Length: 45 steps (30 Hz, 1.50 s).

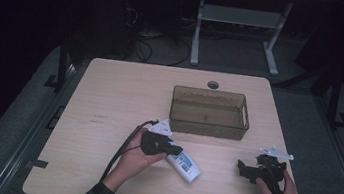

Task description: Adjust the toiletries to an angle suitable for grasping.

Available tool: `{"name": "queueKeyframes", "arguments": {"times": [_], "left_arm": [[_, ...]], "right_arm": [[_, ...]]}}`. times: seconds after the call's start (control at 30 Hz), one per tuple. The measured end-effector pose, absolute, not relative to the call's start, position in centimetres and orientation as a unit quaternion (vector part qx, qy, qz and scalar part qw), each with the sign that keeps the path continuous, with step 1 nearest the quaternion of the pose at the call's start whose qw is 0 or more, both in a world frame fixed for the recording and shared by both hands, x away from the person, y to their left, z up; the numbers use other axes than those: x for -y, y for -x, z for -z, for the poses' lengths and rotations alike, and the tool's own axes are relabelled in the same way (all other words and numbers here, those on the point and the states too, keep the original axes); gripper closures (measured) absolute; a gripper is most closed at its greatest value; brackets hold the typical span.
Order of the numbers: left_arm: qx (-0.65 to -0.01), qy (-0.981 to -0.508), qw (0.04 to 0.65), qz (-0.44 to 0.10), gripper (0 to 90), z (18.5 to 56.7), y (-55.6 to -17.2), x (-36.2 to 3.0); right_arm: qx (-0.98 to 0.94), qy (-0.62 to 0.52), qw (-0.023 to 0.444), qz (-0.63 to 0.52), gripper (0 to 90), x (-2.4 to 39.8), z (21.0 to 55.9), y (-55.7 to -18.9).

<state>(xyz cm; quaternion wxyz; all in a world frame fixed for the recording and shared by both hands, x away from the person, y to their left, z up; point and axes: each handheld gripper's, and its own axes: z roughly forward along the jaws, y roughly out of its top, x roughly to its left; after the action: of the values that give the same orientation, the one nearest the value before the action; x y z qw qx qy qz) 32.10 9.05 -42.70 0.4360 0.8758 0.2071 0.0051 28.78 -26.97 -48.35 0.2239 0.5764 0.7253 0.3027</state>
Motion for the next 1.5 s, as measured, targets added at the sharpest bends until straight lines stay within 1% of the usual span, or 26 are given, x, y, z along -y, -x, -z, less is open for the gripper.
{"name": "queueKeyframes", "arguments": {"times": [0.53, 0.83, 1.1, 1.5], "left_arm": [[-0.189, -0.876, 0.443, 0.022, 89.9, 43.8, -32.1, -4.7], [-0.175, -0.884, 0.432, 0.034, 89.9, 44.6, -31.8, -2.0], [-0.173, -0.895, 0.409, 0.044, 89.9, 45.6, -31.7, -1.2], [-0.168, -0.900, 0.399, 0.046, 89.9, 45.6, -31.1, -1.8]], "right_arm": [[-0.725, -0.576, 0.224, -0.303, 0.0, 27.0, 48.4, -28.8], [-0.725, -0.576, 0.224, -0.303, 0.0, 27.0, 48.4, -28.8], [-0.725, -0.576, 0.224, -0.303, 0.0, 27.0, 48.4, -28.8], [-0.725, -0.576, 0.224, -0.303, 0.0, 27.0, 48.4, -28.8]]}}
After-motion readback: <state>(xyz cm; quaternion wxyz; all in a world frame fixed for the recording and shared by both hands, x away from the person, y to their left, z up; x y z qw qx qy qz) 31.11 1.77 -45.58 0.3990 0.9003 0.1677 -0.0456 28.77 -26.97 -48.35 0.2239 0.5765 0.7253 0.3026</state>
